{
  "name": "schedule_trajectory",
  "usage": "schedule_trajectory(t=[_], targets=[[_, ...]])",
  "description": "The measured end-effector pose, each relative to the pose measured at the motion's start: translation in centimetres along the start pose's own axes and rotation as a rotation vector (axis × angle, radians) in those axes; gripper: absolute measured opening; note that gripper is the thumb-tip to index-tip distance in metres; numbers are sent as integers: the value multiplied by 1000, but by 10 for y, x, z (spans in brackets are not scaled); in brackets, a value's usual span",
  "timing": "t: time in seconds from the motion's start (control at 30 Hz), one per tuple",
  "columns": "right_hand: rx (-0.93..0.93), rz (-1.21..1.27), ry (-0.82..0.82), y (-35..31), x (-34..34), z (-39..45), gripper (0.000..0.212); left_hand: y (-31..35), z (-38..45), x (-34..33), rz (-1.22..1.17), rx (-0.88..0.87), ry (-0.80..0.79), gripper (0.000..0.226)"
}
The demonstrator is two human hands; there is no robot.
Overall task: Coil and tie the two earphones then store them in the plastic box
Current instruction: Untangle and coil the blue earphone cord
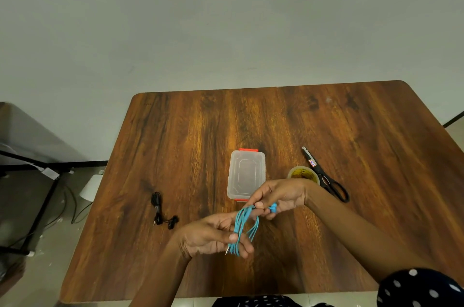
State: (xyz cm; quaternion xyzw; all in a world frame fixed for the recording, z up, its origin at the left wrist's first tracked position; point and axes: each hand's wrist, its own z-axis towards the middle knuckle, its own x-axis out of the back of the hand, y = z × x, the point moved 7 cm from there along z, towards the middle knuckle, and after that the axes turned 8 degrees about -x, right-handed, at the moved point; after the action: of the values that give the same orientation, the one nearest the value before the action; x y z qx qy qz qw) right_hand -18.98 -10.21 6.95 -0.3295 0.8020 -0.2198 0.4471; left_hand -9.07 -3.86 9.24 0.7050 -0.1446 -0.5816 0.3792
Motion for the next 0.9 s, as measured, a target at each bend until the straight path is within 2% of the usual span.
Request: schedule_trajectory(t=[0.1,0.2,0.3,0.37,0.4,0.57,0.7,0.77,0.8,0.83,0.9], targets=[[-3,6,166,0,10,-4,24,5,-2,15,27,-42,179,58],[3,-14,334,-3,24,-14,22,10,-7,35,-45,-128,395,56],[11,-75,522,-6,31,-19,25,5,-10,47,-190,-160,688,33],[33,-111,624,-8,30,-16,25,-1,-15,51,-144,-142,862,33],[54,-125,670,-9,29,-15,24,1,-15,52,-27,-139,917,32],[117,-145,854,-16,23,-14,23,14,-8,47,726,-73,934,17],[149,-186,958,-21,21,-9,21,8,-1,46,1049,67,1022,20],[147,-154,961,-23,22,-9,20,10,2,39,1067,29,1006,6],[143,-135,949,-23,22,-9,19,11,3,37,1031,24,975,10],[134,-110,930,-23,22,-10,18,9,4,39,947,35,944,18],[111,-86,893,-22,23,-11,18,3,2,44,597,50,946,27]])
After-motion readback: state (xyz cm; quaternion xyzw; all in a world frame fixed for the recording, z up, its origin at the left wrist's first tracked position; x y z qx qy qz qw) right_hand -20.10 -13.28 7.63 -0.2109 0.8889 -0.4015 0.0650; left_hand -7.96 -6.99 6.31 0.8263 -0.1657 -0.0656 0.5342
